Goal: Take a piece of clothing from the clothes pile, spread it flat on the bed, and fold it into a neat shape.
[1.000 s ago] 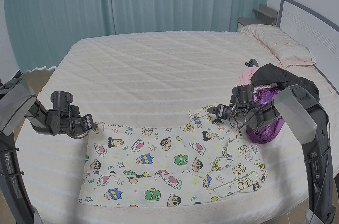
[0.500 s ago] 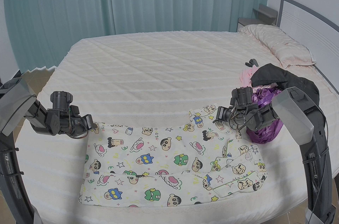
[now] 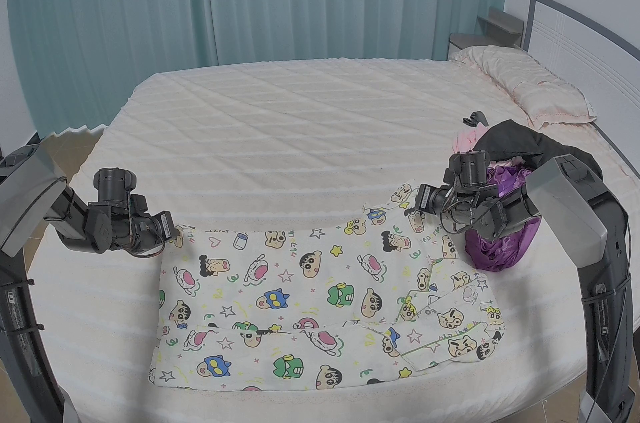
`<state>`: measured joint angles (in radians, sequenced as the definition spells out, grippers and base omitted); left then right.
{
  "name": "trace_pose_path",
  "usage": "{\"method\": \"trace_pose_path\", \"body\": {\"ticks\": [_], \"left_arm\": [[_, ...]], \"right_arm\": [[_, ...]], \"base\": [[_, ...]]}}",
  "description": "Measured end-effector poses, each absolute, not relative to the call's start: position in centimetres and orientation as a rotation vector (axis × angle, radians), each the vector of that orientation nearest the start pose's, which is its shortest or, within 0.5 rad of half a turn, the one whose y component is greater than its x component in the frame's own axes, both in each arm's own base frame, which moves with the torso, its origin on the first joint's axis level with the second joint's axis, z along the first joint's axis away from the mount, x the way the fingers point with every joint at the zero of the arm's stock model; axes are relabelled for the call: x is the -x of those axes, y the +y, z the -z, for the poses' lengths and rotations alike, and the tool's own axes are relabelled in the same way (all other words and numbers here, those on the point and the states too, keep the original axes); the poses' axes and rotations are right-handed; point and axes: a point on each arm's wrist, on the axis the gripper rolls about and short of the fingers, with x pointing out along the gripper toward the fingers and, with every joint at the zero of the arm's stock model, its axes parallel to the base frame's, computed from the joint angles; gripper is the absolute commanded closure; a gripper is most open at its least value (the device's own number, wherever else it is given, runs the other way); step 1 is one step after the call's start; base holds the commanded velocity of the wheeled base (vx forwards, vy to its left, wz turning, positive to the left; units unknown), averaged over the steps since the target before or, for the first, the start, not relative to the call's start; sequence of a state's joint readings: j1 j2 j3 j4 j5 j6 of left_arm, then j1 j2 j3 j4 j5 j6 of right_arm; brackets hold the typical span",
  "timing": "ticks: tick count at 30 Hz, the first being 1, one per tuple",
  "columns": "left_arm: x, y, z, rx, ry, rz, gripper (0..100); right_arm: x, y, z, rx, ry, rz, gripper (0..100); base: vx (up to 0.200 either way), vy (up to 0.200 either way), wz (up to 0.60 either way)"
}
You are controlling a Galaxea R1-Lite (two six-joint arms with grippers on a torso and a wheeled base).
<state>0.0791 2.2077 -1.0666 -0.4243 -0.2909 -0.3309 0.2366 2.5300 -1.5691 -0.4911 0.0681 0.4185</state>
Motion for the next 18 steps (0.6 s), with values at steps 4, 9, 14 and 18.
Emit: {"method": "trace_pose_path", "body": {"ticks": [4, 9, 14, 18], "left_arm": [[-39.68, 2.51, -4.9, 0.445, 0.727, 0.083, 100], [-39.9, 2.53, -5.05, 0.444, 0.718, 0.084, 100], [-40.33, 2.56, -5.39, 0.441, 0.701, 0.086, 100], [-40.44, 2.57, -5.42, 0.442, 0.7, 0.085, 100]], "right_arm": [[-48.25, 11.71, -2.82, -0.368, 0.522, -0.195, 100], [-48.17, 11.69, -3.02, -0.369, 0.518, -0.195, 100], [-48.31, 11.75, -3.44, -0.372, 0.492, -0.2, 100], [-48.37, 11.77, -3.63, -0.372, 0.48, -0.201, 100]], "base": [[0.0, 0.0, 0.0], [0.0, 0.0, 0.0], [0.0, 0.0, 0.0], [0.0, 0.0, 0.0]]}}
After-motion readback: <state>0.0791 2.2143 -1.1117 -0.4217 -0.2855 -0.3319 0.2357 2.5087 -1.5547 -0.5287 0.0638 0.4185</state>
